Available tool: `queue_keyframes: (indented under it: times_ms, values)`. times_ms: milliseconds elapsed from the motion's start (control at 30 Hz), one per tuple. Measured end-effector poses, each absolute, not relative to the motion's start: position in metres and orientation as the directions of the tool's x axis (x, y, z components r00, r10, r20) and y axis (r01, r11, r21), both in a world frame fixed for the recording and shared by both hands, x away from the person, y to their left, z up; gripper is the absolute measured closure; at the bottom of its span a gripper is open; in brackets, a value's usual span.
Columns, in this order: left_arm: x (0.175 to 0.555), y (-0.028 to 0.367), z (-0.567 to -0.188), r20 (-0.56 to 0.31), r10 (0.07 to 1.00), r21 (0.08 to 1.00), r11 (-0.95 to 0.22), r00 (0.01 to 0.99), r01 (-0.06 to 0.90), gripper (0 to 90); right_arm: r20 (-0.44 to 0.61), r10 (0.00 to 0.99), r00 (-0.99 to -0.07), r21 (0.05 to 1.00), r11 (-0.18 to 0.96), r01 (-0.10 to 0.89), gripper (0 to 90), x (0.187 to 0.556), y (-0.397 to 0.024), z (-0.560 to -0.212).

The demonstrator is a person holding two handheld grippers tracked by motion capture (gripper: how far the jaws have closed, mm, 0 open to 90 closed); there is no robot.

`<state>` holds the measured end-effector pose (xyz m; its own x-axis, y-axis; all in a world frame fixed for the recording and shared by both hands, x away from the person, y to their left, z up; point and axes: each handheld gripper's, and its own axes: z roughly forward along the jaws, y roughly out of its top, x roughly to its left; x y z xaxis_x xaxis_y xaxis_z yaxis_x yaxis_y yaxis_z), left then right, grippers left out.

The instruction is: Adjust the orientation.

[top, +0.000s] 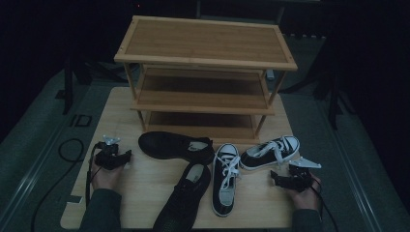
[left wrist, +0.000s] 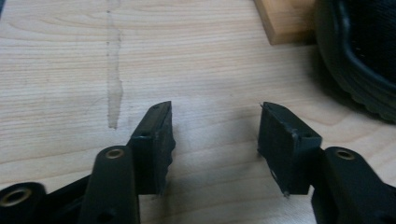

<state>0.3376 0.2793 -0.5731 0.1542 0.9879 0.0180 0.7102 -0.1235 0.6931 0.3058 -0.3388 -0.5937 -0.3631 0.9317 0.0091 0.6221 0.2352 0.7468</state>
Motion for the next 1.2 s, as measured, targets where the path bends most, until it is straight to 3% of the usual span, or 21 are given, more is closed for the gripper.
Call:
queue_keyframes:
  times_ms: [400,833,1200]
  values:
    - [0.332,0.268,-0.562,0.038,0.973,0.679,-0.191,0.226,0.709,47.7,0.008,0.93,-0.368,0.747,0.239,0.62,13.7,0.307,-0.339,-0.594]
    - [0.32,0.258,-0.546,-0.052,0.944,0.703,-0.198,0.327,0.683,51.7,0.008,0.928,-0.373,0.747,0.243,0.619,13.7,0.307,-0.339,-0.594]
    - [0.31,0.239,-0.532,-0.048,0.915,0.711,-0.25,0.4,0.657,52.2,0.008,0.927,-0.374,0.747,0.243,0.618,13.6,0.308,-0.339,-0.594]
